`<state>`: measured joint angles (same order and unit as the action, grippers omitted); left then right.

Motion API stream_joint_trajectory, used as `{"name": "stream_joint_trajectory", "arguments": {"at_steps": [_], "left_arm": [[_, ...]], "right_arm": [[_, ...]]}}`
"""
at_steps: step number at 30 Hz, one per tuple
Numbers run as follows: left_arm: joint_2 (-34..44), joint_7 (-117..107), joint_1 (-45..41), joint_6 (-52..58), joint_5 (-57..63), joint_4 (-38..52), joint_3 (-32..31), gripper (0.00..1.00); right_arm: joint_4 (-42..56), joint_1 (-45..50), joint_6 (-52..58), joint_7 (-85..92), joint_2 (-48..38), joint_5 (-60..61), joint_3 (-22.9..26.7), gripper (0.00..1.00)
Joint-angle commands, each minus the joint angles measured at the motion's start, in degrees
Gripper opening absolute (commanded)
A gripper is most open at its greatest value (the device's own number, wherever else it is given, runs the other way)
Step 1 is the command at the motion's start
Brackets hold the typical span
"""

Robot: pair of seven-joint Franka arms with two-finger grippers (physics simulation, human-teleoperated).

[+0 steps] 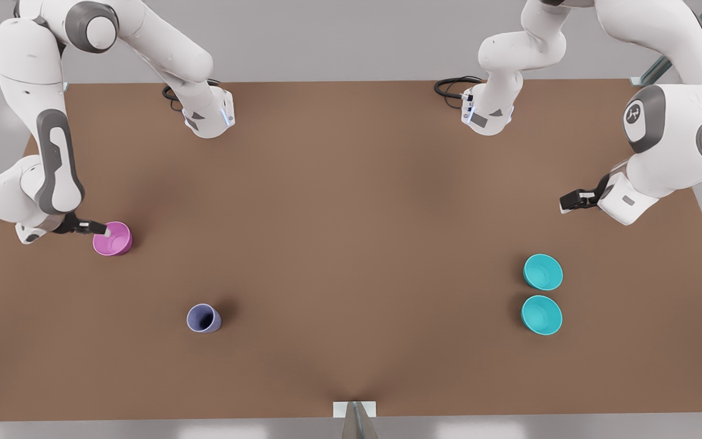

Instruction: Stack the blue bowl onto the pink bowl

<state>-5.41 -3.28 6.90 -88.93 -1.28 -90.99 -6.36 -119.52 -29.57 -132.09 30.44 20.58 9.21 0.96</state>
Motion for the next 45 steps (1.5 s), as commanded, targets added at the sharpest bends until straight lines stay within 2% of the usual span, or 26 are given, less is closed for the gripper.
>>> {"name": "stream_joint_trajectory", "arguments": {"at_steps": [1,14,17,18,19,20,21,26,28,30,33,34,36,40,42,45], "left_arm": [[0.1,0.5,0.0,0.0,0.1,0.0,-0.1,1.0],[0.0,2.8,0.6,-0.4,0.1,0.0,0.0,1.0],[0.0,3.0,1.0,-0.5,0.1,0.0,0.0,1.0],[0.0,3.0,1.0,-0.4,0.1,0.0,0.0,1.0],[0.0,3.0,1.0,-0.5,0.1,0.0,0.0,1.0],[0.0,3.0,1.0,-0.5,0.1,0.1,-0.1,1.0],[0.0,3.0,1.0,-0.5,0.1,0.0,-0.1,1.0],[-0.7,3.0,1.4,-0.8,0.1,0.1,0.0,1.0],[-1.1,3.0,1.4,-0.8,0.1,0.1,0.0,1.0],[-1.1,3.0,1.5,-1.2,0.1,0.1,-0.1,1.0],[-1.2,3.0,1.6,-1.2,0.2,0.1,0.0,1.0],[-1.2,3.0,1.6,-1.2,0.2,0.0,0.0,1.0],[-1.2,3.0,1.6,-1.2,0.2,0.1,0.0,1.0],[-1.2,3.0,1.6,-1.2,0.1,0.1,0.0,1.0],[-1.2,3.0,1.6,-1.2,0.1,0.0,-0.1,1.0],[-1.2,3.0,1.6,-1.2,0.1,0.0,0.0,1.0]], "right_arm": [[-0.1,-0.1,-8.2,18.8,0.1,-0.9,0.0,1.0],[-1.7,-1.1,-8.1,18.8,6.4,-0.8,0.4,1.0],[-2.0,-1.0,-7.0,18.8,5.3,-0.8,0.4,0.93],[-2.1,-1.0,-7.0,18.9,5.3,-0.8,0.4,0.69],[-2.3,-1.0,-7.0,18.8,5.3,-0.8,0.4,0.39],[-2.3,-1.0,-7.0,18.8,5.3,-0.8,0.4,0.25],[-2.3,-0.9,-7.0,18.7,5.3,-0.8,0.4,0.21],[-2.4,-0.4,-6.4,18.7,4.7,1.5,-0.3,0.21],[-2.2,3.8,1.3,18.7,1.1,8.1,-1.0,0.21],[0.0,10.9,7.7,17.0,-2.8,12.8,-1.0,0.21],[3.9,33.1,9.2,-5.0,-3.7,23.5,-1.0,0.21],[7.3,40.2,9.1,-20.5,-2.6,24.4,-1.1,0.21],[15.6,50.7,8.7,-40.2,1.4,24.8,-1.0,0.21],[41.4,63.4,7.3,-73.8,19.8,19.8,-0.4,0.21],[50.4,65.1,7.1,-81.8,27.7,16.1,-0.3,0.21],[50.6,65.0,6.7,-83.6,29.9,15.6,-0.2,0.21]]}}
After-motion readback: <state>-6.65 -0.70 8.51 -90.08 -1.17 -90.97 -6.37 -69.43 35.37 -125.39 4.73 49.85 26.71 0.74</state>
